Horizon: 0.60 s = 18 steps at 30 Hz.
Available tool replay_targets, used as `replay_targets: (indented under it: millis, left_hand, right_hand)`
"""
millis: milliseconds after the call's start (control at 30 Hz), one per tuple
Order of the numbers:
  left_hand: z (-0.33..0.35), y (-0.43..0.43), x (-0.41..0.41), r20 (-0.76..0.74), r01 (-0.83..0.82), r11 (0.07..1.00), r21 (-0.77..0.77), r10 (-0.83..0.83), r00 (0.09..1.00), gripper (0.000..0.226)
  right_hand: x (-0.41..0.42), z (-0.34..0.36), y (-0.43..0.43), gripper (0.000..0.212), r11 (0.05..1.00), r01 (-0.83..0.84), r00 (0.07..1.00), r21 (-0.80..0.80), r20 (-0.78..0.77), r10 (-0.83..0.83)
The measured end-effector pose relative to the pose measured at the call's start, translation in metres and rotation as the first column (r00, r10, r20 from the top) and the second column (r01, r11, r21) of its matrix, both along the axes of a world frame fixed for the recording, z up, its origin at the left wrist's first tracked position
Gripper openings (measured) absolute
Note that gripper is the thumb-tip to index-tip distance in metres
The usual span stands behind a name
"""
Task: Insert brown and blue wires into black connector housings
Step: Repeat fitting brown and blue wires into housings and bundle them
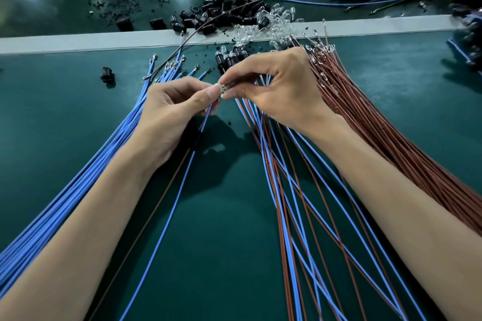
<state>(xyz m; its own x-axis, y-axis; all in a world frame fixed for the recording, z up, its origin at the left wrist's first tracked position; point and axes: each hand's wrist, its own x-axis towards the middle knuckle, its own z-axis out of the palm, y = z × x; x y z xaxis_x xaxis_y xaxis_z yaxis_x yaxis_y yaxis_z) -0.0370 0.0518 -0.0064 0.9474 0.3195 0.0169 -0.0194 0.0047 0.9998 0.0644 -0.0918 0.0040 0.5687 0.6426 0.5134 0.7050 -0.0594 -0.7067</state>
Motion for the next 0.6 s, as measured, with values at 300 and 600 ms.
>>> replay_targets:
  millis: [300,600]
  left_hand:
    - [0.0,0.0015,-0.0015,-0.002,0.025,0.999,0.038,-0.025,1.0,0.018]
    - [0.0008,-0.0019,-0.0007,0.007,0.016,0.997,0.075,-0.017,1.0,0.017]
  right_hand:
    - [0.0007,0.0014,-0.001,0.015,0.999,-0.044,0.999,-0.029,-0.022,0.044]
    - [0.0014,0.0029,-0.0023,0.023,0.997,-0.056,0.998,-0.058,-0.008,0.055]
